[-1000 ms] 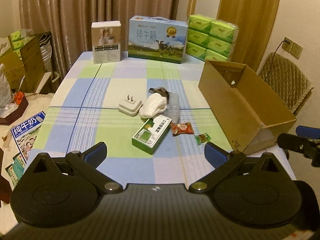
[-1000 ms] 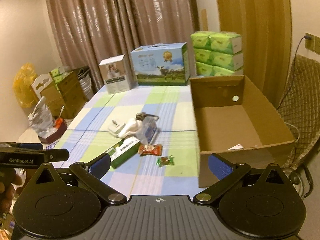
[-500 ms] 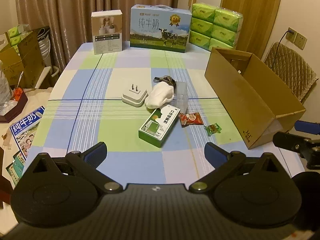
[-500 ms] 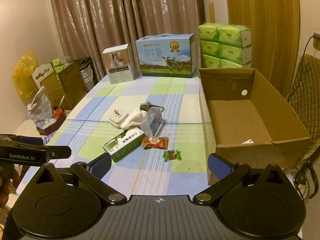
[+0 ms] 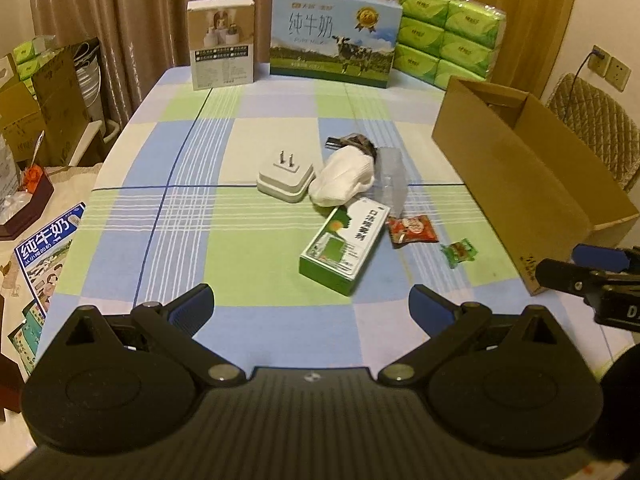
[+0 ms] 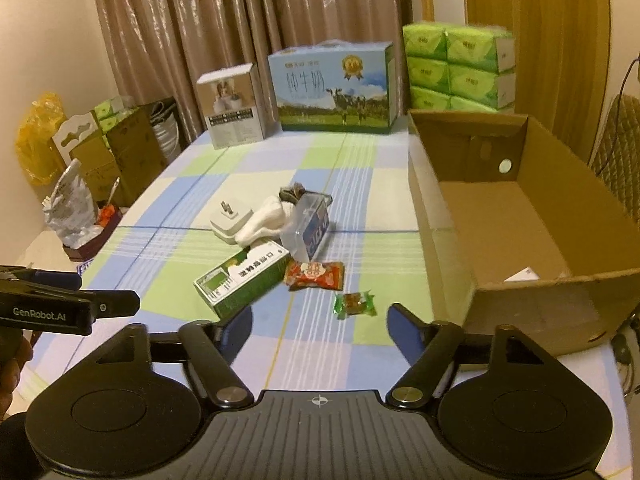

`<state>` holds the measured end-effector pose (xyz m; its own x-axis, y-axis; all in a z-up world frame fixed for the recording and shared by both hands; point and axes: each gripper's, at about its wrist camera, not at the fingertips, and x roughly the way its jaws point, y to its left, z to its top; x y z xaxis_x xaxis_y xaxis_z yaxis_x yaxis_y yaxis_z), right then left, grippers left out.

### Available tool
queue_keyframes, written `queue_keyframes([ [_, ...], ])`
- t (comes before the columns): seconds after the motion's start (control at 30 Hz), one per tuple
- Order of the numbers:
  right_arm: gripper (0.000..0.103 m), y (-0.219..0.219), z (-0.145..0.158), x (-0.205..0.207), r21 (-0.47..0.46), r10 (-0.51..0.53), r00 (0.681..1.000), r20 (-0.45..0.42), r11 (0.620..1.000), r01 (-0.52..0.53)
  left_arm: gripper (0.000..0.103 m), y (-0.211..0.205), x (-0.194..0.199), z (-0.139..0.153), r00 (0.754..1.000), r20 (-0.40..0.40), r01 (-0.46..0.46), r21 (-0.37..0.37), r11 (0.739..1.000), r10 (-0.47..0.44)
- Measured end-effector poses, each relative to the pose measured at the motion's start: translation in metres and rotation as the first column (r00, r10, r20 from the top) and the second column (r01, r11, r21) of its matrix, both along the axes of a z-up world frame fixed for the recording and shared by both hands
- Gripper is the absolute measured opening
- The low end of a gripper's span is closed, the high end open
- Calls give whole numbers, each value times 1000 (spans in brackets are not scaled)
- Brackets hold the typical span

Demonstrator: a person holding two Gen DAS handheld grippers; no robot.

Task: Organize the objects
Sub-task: 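Grasp the green mouth-spray box with the left tool while the right tool grasps the green-wrapped candy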

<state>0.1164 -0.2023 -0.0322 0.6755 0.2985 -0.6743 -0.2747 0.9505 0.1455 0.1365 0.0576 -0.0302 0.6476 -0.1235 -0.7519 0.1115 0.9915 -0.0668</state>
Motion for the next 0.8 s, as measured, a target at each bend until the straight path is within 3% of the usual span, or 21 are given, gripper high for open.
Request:
queue_keyframes([
  [0.17,61,12,-25,20,-25,-2,1000,-14,1000,2,102,2,20,-16,1000,-10,14,9,1000,-14],
  [0.7,59,21,-104,94,-131,-24,999,-44,991,18,102,-15,81,-75,990,-37,139,10,990,-138],
  [0.8,52,20,-110,101,-133,-38,997,-67,991,29,102,-18,86,-81,986,-27,165,5,986,-164],
])
